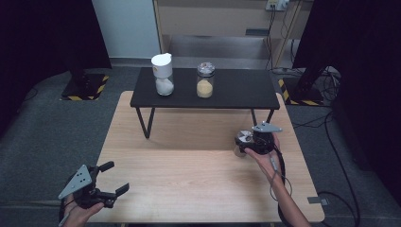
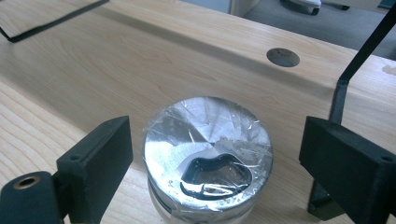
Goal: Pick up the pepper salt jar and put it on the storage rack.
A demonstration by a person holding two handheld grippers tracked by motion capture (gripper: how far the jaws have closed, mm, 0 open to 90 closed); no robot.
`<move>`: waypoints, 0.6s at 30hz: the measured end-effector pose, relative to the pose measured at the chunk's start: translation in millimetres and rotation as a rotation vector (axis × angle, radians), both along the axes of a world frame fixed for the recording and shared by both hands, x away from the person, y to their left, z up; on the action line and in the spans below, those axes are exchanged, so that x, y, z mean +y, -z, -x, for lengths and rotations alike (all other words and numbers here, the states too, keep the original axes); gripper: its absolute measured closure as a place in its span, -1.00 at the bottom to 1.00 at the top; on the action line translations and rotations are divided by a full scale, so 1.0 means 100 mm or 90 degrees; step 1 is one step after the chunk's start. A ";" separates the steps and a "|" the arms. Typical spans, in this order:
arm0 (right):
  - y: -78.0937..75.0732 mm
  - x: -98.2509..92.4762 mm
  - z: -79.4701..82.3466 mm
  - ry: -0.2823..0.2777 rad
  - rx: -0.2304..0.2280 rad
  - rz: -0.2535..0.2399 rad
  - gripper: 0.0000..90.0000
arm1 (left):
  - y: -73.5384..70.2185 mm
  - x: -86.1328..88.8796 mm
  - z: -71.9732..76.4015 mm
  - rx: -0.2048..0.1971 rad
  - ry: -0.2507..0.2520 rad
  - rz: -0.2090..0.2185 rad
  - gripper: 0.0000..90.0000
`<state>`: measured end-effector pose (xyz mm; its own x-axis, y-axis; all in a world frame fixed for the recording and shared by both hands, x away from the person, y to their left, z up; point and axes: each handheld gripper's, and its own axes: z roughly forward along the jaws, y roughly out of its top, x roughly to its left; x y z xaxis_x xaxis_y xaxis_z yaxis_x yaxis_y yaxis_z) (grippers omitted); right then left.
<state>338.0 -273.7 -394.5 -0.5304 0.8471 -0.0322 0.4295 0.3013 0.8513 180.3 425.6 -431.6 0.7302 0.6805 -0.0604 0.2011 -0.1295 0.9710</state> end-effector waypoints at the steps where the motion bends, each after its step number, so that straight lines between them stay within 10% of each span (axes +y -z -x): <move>1: 0.00 0.00 0.00 0.000 0.000 0.000 -0.76 | 0.00 0.00 0.00 0.000 0.000 0.000 -1.00; 18: 0.16 0.02 0.01 0.004 -0.012 -0.008 -0.47 | 0.00 0.00 0.00 0.000 0.000 -0.001 -1.00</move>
